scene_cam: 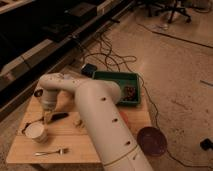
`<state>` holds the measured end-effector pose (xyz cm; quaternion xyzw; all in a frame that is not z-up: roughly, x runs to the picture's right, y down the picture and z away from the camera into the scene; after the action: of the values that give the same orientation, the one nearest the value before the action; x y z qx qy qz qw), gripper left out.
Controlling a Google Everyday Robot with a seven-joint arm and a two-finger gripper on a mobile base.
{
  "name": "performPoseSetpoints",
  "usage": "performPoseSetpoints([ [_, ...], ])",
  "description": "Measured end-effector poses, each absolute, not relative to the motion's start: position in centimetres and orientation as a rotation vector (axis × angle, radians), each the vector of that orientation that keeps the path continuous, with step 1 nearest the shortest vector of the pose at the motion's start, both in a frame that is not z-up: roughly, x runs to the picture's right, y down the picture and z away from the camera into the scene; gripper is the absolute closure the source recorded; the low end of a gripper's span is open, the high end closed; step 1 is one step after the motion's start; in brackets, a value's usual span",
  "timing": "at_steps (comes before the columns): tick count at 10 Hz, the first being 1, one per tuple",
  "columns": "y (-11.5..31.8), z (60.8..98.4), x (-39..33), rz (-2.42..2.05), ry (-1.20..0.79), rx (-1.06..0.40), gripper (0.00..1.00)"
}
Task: Place brush in tray
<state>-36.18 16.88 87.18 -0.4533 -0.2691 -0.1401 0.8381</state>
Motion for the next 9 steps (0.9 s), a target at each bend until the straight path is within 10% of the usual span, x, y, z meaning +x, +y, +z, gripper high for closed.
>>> performPoseSetpoints([
  [4, 16.6, 87.2, -36.0, -0.289, -0.57, -0.958, 1.0],
  [9, 5.6, 84.4, -34.0, -0.176, -0.631, -0.888, 1.0],
])
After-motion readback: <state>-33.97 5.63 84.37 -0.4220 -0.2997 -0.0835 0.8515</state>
